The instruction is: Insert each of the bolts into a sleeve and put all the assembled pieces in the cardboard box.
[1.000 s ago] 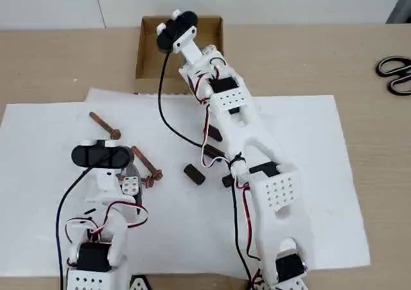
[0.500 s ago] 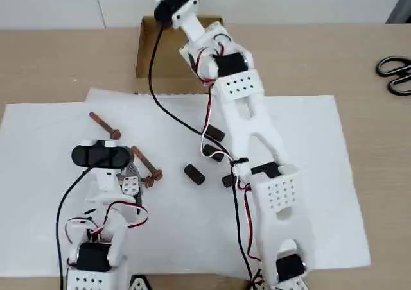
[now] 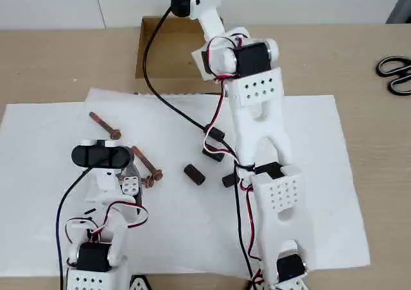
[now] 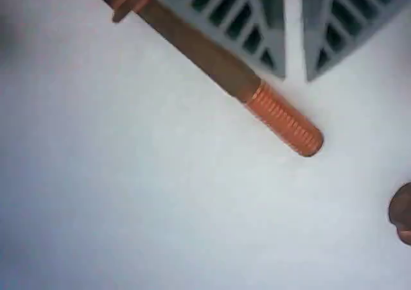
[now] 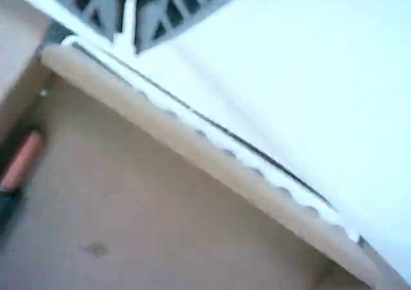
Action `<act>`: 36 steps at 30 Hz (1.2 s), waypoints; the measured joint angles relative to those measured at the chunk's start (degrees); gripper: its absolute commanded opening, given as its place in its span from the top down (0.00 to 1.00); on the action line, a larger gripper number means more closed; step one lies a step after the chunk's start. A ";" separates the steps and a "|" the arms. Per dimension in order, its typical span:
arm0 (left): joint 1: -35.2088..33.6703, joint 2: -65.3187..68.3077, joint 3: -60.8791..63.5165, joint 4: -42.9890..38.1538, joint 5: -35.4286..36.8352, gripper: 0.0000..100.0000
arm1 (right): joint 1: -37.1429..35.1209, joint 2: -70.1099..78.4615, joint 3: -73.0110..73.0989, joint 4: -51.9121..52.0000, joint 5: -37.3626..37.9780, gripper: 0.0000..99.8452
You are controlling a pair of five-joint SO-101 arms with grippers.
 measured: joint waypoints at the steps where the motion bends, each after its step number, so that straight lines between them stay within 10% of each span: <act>1: 0.00 0.00 0.00 0.00 0.00 0.99 | 0.09 -0.35 -0.62 0.62 -0.70 1.00; 12: -10.73 0.00 0.00 -2.46 0.00 0.99 | -5.10 -18.02 16.09 1.85 -10.02 1.00; 24: -11.78 0.00 0.00 -2.64 0.00 0.99 | -10.02 -45.54 67.43 1.85 -11.96 1.00; 36: -11.78 0.00 0.00 -2.64 0.00 0.99 | -14.15 -47.03 85.98 -3.60 -9.67 0.99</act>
